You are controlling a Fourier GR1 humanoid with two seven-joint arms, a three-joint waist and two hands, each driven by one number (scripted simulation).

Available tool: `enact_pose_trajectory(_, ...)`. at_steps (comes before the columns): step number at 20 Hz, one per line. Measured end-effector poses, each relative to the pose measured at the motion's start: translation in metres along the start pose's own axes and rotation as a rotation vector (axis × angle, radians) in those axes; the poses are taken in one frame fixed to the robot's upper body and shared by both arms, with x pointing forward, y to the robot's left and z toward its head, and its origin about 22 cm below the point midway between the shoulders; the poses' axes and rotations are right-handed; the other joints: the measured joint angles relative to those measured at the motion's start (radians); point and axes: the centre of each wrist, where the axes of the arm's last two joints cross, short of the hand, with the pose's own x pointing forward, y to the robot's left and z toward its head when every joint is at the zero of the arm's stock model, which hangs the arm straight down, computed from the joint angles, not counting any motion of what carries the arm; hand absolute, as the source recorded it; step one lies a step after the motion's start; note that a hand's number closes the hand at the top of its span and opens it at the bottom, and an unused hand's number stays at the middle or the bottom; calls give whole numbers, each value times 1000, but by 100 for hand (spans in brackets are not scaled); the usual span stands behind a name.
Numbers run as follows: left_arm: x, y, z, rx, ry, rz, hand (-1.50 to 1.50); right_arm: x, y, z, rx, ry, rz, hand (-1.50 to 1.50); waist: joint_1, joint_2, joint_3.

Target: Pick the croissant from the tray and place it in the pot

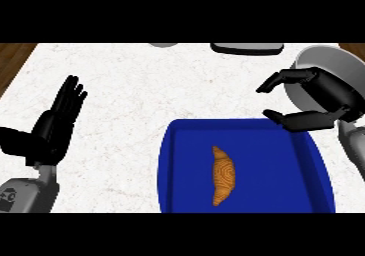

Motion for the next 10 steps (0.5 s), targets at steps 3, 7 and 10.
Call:
enact_pose_trajectory(3,15,0,-13,26,-67,11,0,-11,-2,4,101,-85,93,-150,-12,9,2)
enact_pose_trajectory(7,23,-2,-19,51,-100,19,0,-24,-8,12,222,-207,169,-150,-27,7,2)
enact_pose_trajectory(10,26,2,-23,57,-101,22,0,-21,-10,6,293,-221,262,-150,-35,5,1)
